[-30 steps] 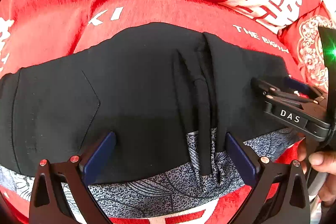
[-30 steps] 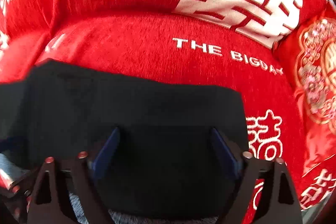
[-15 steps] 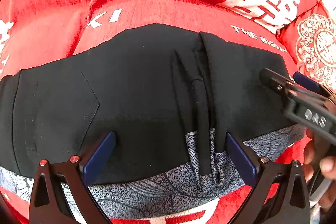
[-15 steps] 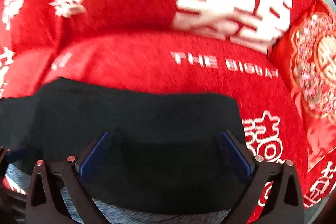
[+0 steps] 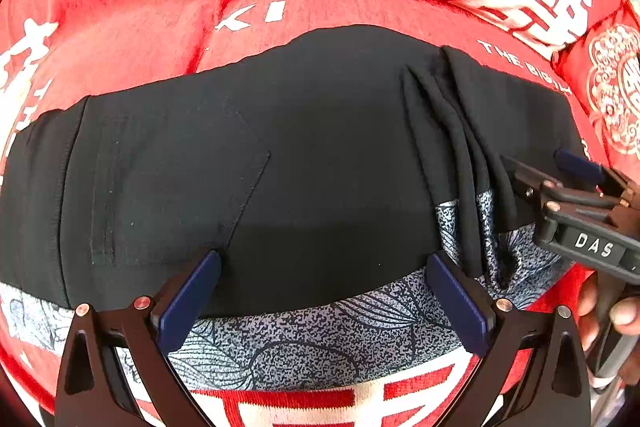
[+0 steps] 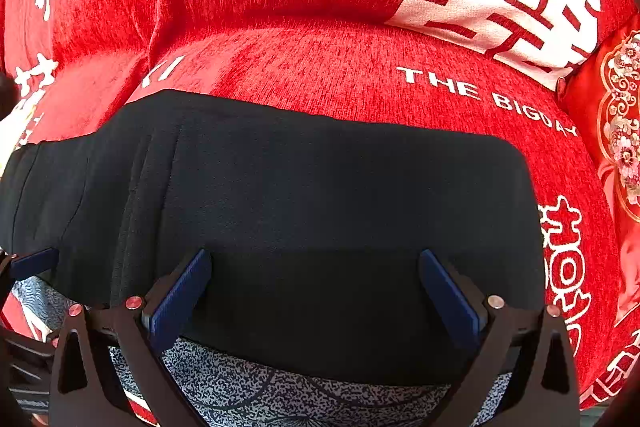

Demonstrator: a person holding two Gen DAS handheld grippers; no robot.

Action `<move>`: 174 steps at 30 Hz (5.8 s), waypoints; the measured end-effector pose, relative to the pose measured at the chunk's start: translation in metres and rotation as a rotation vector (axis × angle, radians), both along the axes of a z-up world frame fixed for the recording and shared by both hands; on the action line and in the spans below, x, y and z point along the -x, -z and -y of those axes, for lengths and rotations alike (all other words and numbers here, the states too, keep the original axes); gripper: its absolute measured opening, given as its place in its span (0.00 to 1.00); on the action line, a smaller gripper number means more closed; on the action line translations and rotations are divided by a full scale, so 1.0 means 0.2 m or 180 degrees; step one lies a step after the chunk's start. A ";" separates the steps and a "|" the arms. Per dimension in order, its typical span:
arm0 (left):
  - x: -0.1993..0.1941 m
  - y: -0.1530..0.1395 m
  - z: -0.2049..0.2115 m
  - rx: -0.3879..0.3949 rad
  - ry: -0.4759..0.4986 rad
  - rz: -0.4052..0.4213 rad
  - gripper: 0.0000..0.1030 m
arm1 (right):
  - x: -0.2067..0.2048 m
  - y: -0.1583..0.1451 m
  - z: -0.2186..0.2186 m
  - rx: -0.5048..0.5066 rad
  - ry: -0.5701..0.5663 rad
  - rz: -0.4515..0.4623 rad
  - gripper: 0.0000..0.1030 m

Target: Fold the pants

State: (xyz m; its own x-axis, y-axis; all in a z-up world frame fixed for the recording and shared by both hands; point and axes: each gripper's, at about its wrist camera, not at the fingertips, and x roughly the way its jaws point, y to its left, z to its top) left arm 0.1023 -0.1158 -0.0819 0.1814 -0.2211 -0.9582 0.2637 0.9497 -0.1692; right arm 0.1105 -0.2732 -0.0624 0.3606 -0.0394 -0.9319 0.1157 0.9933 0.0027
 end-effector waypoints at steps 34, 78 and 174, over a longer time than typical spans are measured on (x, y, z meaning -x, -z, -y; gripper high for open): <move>0.35 -0.10 -1.59 0.1110 -0.2541 -0.0074 1.00 | 0.37 -0.19 -1.58 0.0531 -0.3103 0.0891 1.00; -0.40 0.09 -1.26 0.1299 -0.0850 -0.1191 0.36 | 0.33 -0.29 -1.49 0.0141 -0.3093 0.1060 0.07; 0.06 -0.25 1.27 -0.0675 0.1230 -0.0102 0.20 | 0.74 -0.24 0.87 -0.0600 0.0630 0.1179 0.68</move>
State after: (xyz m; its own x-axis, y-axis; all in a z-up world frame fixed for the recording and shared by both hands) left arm 0.0903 -0.3691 -0.0325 0.0935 -0.0647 -0.9935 0.6041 0.7969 0.0049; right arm -0.0366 -0.4466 -0.0150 0.6734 0.0166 -0.7391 0.2605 0.9303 0.2582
